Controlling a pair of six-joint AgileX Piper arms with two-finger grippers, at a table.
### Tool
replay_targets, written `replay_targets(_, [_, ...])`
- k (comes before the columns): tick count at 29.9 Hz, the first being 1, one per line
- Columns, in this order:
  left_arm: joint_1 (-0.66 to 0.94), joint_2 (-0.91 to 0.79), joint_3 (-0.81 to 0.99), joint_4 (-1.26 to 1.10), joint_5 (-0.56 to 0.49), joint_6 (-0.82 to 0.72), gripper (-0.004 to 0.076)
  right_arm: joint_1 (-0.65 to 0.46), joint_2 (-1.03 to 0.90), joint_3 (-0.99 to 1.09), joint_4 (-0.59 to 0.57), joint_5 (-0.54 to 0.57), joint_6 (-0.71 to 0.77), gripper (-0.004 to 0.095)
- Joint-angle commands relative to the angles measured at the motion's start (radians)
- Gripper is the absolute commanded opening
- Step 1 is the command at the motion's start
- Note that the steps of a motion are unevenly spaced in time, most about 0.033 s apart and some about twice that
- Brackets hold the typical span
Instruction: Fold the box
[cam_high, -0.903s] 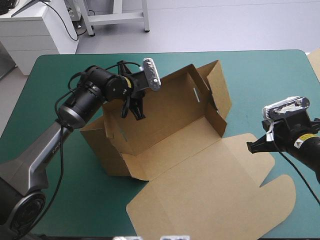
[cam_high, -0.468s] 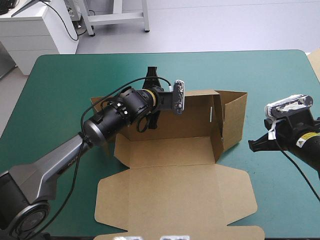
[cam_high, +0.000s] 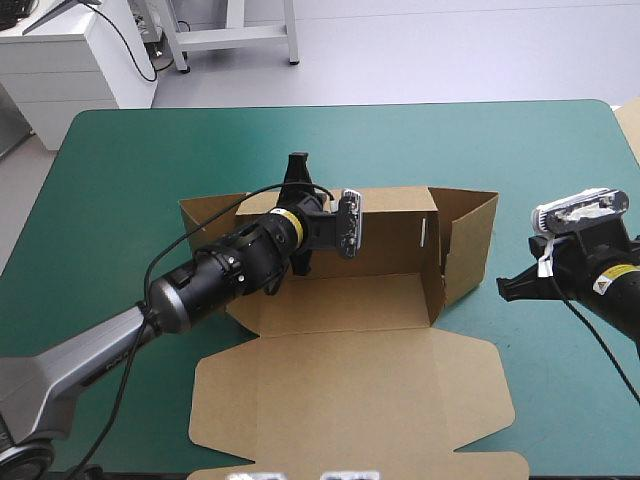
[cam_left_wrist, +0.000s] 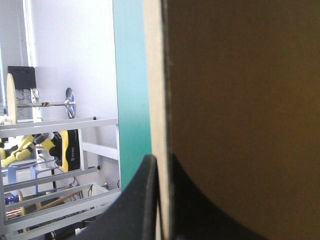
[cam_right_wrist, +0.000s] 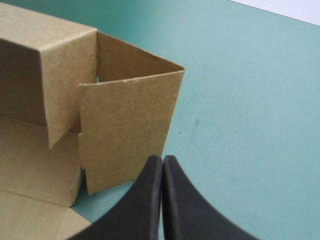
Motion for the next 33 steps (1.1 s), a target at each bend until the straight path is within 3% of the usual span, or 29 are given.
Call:
replay_targets(1, [-0.038,-0.077,0.051,0.151,-0.011,-0.183,-0.0008,-0.008,-0.008,-0.035,-0.005,-0.087,0.019,-0.002])
replay_targets(7, [-0.066,-0.078,0.166,0.429,0.006,-0.51,-0.0008,-0.008,0.002,-0.037,0.001,-0.138,0.044,-0.002])
replay_targets(15, [-0.2,-0.078,0.291,0.815,0.15,-0.87,-0.0008,-0.008,0.091,-0.115,0.024,-0.114,0.049,-0.0019])
replay_targets(23, [-0.227,-0.078,0.31,0.815,0.256,-0.942,-0.0008,-0.008,0.241,-0.283,0.036,0.0,0.039,-0.0021])
replay_targets(27, [-0.227,-0.078,0.324,0.822,0.245,-0.942,-0.0008,-0.008,0.306,-0.364,0.031,0.005,0.039,-0.0021])
replay_targets(33, [-0.227,-0.078,0.329,0.826,0.234,-0.942,-0.0008,-0.008,0.452,-0.49,0.047,0.107,0.032,-0.0021])
